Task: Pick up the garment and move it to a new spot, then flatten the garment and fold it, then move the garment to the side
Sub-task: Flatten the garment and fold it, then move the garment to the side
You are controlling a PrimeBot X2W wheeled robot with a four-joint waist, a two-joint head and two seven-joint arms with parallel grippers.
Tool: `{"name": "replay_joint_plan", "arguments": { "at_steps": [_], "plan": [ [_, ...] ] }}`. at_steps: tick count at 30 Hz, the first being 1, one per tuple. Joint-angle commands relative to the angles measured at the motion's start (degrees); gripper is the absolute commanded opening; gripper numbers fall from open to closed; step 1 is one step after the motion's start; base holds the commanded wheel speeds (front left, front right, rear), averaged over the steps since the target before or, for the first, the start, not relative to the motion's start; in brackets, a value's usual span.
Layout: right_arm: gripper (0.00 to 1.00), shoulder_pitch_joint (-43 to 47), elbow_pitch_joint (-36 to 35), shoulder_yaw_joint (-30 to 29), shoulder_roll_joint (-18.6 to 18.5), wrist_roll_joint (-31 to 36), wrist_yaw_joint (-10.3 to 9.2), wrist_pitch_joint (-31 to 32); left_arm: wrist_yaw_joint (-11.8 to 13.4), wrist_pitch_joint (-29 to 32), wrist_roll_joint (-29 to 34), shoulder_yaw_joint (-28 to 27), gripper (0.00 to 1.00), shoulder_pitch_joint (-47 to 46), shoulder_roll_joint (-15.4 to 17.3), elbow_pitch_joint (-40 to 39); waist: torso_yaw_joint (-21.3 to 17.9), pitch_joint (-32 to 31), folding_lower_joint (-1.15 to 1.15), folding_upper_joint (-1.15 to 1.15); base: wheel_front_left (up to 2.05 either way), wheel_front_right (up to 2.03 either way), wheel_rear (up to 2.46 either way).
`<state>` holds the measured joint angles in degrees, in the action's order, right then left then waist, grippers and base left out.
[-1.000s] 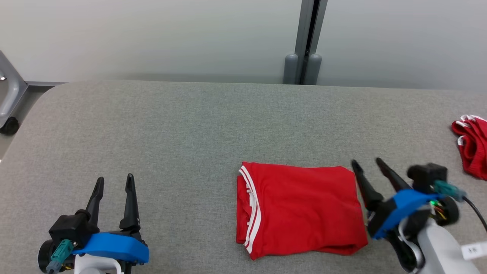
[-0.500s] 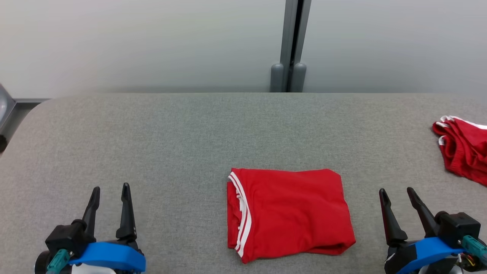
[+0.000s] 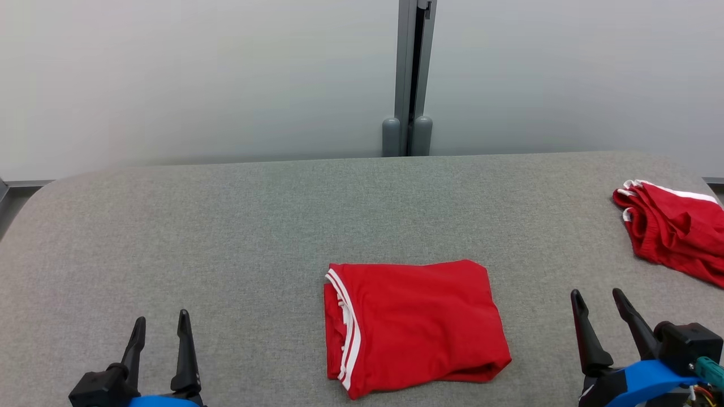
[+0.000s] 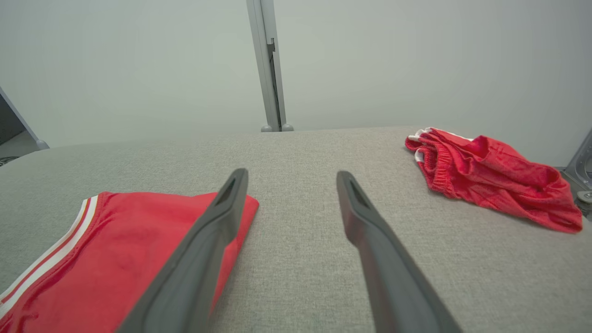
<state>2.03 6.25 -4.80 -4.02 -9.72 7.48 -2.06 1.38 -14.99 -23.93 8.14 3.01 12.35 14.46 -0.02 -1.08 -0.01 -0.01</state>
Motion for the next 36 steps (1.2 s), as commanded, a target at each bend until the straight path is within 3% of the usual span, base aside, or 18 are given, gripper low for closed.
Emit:
{"name": "replay_joint_plan", "arguments": {
  "at_steps": [1,23,28,36],
  "plan": [
    [1.0,1.06,-0.46,-0.28,0.25,0.0,0.03,0.23,-0.29,-0.25,0.31,-0.31,1.0,0.4,-0.11,0.05,0.0,0.02,0.01,0.01,0.0,0.0,0.0],
    [1.0,0.8,0.22,0.32,0.73,-1.61,0.03,2.53,0.08,-0.26,0.99,-0.9,1.0,0.13,-0.74,0.34,0.18,0.29,0.01,0.01,0.0,0.0,0.0],
    [1.0,-1.49,0.54,1.98,0.82,-2.67,0.03,6.31,0.24,-0.24,0.95,-0.53,1.0,0.51,-0.66,-0.13,0.65,0.67,0.01,0.01,0.0,0.0,0.0],
    [1.0,-8.35,4.54,3.38,1.09,-4.94,0.03,19.34,0.42,-0.05,1.24,0.19,1.0,-0.59,-0.46,-1.4,1.55,2.41,0.01,0.01,0.0,0.0,0.0]
  ]
}}
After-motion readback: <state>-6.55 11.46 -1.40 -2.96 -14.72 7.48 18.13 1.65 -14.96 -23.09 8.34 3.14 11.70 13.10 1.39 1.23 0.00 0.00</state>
